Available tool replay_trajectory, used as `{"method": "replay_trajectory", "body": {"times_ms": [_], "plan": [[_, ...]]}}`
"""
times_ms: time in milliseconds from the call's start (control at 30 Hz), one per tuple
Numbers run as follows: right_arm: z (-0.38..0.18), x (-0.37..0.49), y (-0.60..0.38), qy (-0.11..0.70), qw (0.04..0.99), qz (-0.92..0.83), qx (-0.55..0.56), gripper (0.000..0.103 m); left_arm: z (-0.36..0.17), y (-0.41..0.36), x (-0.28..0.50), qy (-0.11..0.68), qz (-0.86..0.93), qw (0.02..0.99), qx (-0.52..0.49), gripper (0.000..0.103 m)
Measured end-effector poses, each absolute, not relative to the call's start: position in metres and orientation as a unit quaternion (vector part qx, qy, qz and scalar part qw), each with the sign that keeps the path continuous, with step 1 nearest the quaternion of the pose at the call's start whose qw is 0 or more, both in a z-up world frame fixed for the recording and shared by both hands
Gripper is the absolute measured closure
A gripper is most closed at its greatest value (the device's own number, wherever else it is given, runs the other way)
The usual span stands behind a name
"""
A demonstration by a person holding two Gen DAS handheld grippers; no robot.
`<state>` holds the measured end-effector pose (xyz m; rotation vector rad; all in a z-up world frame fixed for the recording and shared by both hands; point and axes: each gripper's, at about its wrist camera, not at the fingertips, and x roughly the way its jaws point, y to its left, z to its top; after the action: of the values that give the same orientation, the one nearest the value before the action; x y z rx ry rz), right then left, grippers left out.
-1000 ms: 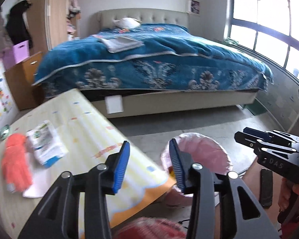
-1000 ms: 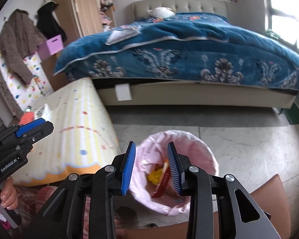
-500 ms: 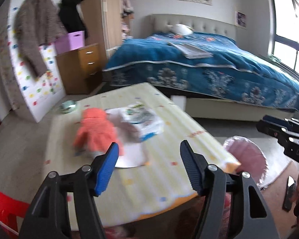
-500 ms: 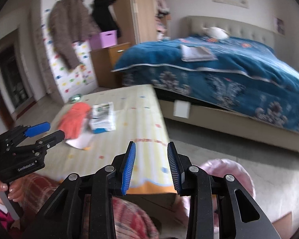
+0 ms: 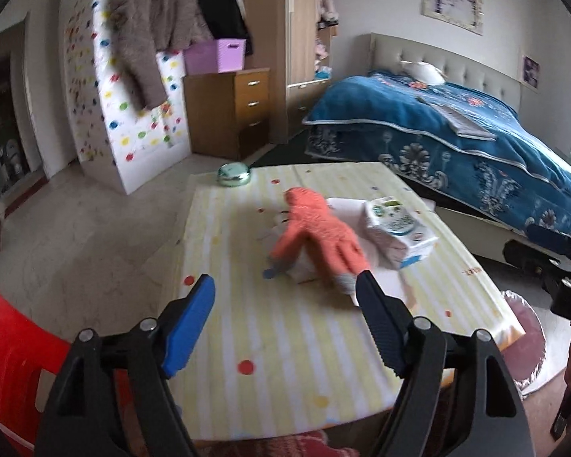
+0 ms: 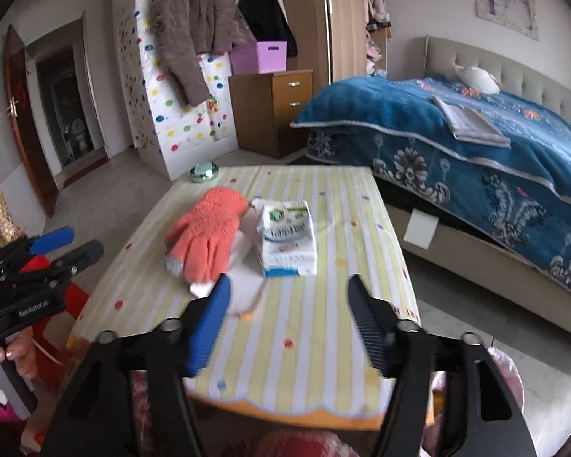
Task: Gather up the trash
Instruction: 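Move both tools back over the table toward the glove and milk carton, then grasp the white milk carton with the right tool while the left tool grasps the orange glove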
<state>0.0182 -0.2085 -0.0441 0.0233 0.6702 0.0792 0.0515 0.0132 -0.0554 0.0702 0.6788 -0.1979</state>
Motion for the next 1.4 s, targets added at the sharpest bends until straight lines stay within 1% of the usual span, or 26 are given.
{"method": "replay_trajectory", "body": {"times_ms": [33,67,167,333,800,900,967,1000,1133,1233,1300,1400], "plan": [[-0.046,0.024,-0.205,0.328,0.944,0.036,0.004,0.019,-0.057,0.014,0.052,0.333,-0.089,0.938,0.033,0.027],[-0.048,0.030,-0.201,0.329,0.944,0.031,-0.004,0.017,-0.058,0.019,0.053,0.335,-0.079,0.939,0.031,0.024],[-0.054,0.046,-0.197,0.341,0.940,0.031,-0.006,0.016,-0.063,0.027,0.064,0.344,-0.061,0.936,0.029,0.010],[-0.073,0.081,-0.201,0.373,0.927,0.040,-0.001,0.016,-0.070,0.029,0.079,0.359,-0.042,0.932,0.035,0.010],[-0.125,0.141,-0.198,0.419,0.907,0.037,-0.012,0.016,-0.091,0.013,0.107,0.391,-0.046,0.918,0.046,0.010],[-0.132,0.149,-0.197,0.427,0.903,0.039,-0.017,0.018,-0.089,0.009,0.106,0.390,-0.050,0.918,0.049,0.010],[-0.132,0.149,-0.199,0.431,0.901,0.039,-0.010,0.025,-0.087,0.006,0.103,0.388,-0.053,0.919,0.054,0.010],[-0.130,0.146,-0.200,0.428,0.903,0.037,-0.003,0.031,-0.087,0.003,0.102,0.386,-0.055,0.919,0.056,0.010],[-0.120,0.132,-0.206,0.413,0.910,0.037,0.007,0.033,-0.084,-0.007,0.098,0.384,-0.068,0.919,0.062,0.010],[-0.104,0.110,-0.221,0.394,0.918,0.029,0.025,0.033,-0.083,-0.021,0.098,0.385,-0.085,0.917,0.068,0.016],[-0.098,0.101,-0.226,0.385,0.922,0.022,0.028,0.033,-0.084,-0.033,0.101,0.391,-0.102,0.912,0.072,0.024],[-0.090,0.088,-0.235,0.373,0.927,0.008,0.025,0.033,-0.085,-0.052,0.109,0.395,-0.114,0.908,0.081,0.029]]}}
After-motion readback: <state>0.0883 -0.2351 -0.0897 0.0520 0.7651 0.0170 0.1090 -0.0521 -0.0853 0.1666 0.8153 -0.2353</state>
